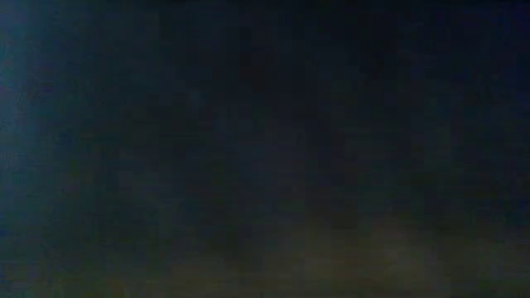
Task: Fold towel
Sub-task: Fold the dark grey towel
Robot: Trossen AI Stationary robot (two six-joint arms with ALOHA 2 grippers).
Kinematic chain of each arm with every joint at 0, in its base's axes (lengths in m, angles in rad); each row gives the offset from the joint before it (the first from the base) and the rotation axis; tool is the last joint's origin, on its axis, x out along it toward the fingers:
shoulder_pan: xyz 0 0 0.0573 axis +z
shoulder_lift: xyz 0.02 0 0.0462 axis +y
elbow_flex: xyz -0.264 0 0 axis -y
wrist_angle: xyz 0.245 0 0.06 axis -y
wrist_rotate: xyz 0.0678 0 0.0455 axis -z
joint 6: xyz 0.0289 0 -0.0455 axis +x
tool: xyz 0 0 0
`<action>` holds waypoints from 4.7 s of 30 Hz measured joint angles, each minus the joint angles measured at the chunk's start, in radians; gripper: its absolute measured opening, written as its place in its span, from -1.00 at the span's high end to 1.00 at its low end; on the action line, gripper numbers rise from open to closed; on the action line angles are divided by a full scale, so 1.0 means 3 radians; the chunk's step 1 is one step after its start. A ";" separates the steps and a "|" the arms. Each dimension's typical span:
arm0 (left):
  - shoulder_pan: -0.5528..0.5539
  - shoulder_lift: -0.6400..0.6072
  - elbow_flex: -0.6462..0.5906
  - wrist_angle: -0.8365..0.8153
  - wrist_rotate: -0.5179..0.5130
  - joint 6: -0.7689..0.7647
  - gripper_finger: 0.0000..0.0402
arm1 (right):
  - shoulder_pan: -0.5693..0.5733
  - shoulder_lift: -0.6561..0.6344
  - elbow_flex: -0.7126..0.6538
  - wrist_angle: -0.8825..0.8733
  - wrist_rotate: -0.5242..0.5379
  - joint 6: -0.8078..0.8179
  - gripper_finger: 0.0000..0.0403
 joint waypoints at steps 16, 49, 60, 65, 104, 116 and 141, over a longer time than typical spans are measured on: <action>0.1336 -0.0260 -0.0144 -0.2199 0.0617 -0.2103 1.00 | 0.0057 -0.0330 -0.0372 -0.0071 0.0970 0.0380 1.00; 0.4122 -0.0467 -0.1165 -0.3021 0.2879 -0.2671 1.00 | -0.0222 -0.3602 -0.4461 -0.0322 0.1804 0.2658 1.00; 0.4806 -0.0654 -0.1841 -0.2797 0.3511 -0.2844 1.00 | -0.0185 -0.4520 -0.5301 -0.0319 0.1804 0.2823 1.00; 0.4837 -0.1052 -0.2291 -0.3073 0.3832 -0.3009 1.00 | 0.0045 -0.4511 -0.5483 -0.0330 0.1803 0.3145 1.00; 0.4336 -0.2002 -0.3627 -0.2481 0.3646 -0.3682 1.00 | 0.0770 -0.4411 -0.6207 -0.0326 0.1750 0.5065 1.00; 0.4333 -0.2143 -0.3627 -0.2318 0.3648 -0.3790 1.00 | 0.0286 -0.4295 -0.6002 -0.0281 0.1543 0.4251 1.00; 0.4236 -0.2142 -0.3627 -0.2336 0.3571 -0.3765 1.00 | -0.3040 -0.3589 -0.5982 -0.0281 0.1556 0.3659 1.00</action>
